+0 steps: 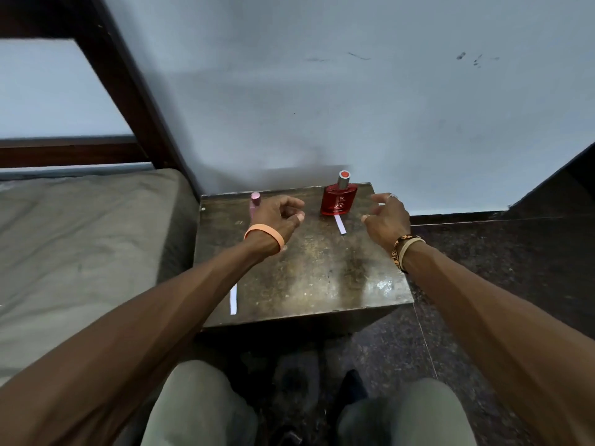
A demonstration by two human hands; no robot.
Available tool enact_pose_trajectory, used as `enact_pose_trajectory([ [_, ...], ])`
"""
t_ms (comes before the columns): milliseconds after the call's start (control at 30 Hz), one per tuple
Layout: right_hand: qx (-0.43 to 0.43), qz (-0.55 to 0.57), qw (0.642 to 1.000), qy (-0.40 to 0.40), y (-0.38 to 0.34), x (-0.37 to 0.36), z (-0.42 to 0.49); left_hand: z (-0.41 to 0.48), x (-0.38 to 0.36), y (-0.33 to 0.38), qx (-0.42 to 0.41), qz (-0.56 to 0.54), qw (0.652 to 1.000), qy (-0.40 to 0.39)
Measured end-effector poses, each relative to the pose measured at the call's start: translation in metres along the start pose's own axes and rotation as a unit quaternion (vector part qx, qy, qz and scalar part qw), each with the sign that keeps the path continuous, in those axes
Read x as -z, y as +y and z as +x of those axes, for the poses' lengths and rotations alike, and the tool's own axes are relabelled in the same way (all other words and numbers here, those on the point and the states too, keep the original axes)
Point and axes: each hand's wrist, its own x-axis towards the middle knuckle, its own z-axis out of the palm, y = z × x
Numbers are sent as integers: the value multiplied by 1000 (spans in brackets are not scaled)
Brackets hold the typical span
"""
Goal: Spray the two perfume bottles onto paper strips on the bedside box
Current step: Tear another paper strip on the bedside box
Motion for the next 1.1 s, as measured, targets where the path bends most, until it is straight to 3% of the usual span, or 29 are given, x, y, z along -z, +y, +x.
enact_pose_trajectory([
  [100, 2, 45, 999, -28, -13, -2, -35, -28, 22, -4, 7, 9, 1000, 17],
  [233, 19, 95, 988, -124, -33, -20, -89, -67, 49, -27, 33, 40, 997, 53],
  [467, 37, 57, 969, -238, -46, -94, -155, -120, 89, -88, 132, 87, 982, 107],
  [700, 44, -20, 969, -244, -40, -157, -155, -120, 96, -124, 207, 72, 970, 104],
  [1100, 111, -73, 964, -230, -38, -205, -125, -64, 66, -139, 145, 147, 978, 31],
])
